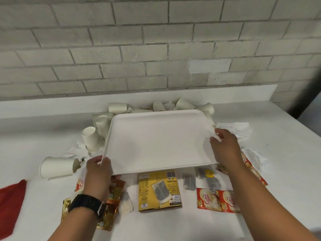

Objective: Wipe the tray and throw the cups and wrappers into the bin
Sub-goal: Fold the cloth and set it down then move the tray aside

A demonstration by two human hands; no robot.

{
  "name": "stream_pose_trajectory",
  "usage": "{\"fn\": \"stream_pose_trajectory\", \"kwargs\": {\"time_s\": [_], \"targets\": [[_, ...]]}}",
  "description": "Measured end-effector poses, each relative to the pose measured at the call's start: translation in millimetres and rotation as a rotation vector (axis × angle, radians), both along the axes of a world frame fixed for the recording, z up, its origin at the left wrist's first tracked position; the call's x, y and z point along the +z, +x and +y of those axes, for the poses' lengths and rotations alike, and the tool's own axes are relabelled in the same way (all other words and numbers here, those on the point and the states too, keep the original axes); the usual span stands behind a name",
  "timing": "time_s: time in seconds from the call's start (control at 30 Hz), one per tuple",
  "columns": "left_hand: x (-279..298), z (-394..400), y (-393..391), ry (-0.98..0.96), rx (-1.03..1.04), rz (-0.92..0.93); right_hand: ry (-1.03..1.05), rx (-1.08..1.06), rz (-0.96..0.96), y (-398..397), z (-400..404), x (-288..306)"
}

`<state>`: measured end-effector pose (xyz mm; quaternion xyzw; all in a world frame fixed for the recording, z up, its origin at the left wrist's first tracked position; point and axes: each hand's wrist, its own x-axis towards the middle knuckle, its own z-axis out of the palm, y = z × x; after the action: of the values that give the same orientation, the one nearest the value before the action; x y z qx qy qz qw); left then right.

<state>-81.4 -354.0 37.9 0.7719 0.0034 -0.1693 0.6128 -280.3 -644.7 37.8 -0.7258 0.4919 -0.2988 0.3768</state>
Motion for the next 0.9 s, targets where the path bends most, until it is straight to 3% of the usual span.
{"fn": "stream_pose_trajectory", "kwargs": {"time_s": [0.2, 0.3, 0.4, 0.67, 0.77, 0.9], "targets": [[25, -44, -34, -0.202, -0.021, -0.014, 0.12, -0.083, 0.18, -49, -34, 30], [30, -72, -55, -0.244, -0.058, 0.014, 0.136, -0.14, 0.139, -77, -59, 36], [31, -112, -86, -0.254, -0.143, 0.01, 0.131, -0.2, 0.179, -113, -98, 44], [23, -242, -169, -0.273, -0.3, 0.005, 0.162, -0.237, 0.015, -205, -214, 60], [19, -297, -195, -0.24, -0.339, 0.053, 0.187, -0.254, 0.127, -230, -267, 65], [18, -349, -213, -0.196, -0.372, 0.097, 0.216, -0.227, 0.124, -247, -319, 58]]}}
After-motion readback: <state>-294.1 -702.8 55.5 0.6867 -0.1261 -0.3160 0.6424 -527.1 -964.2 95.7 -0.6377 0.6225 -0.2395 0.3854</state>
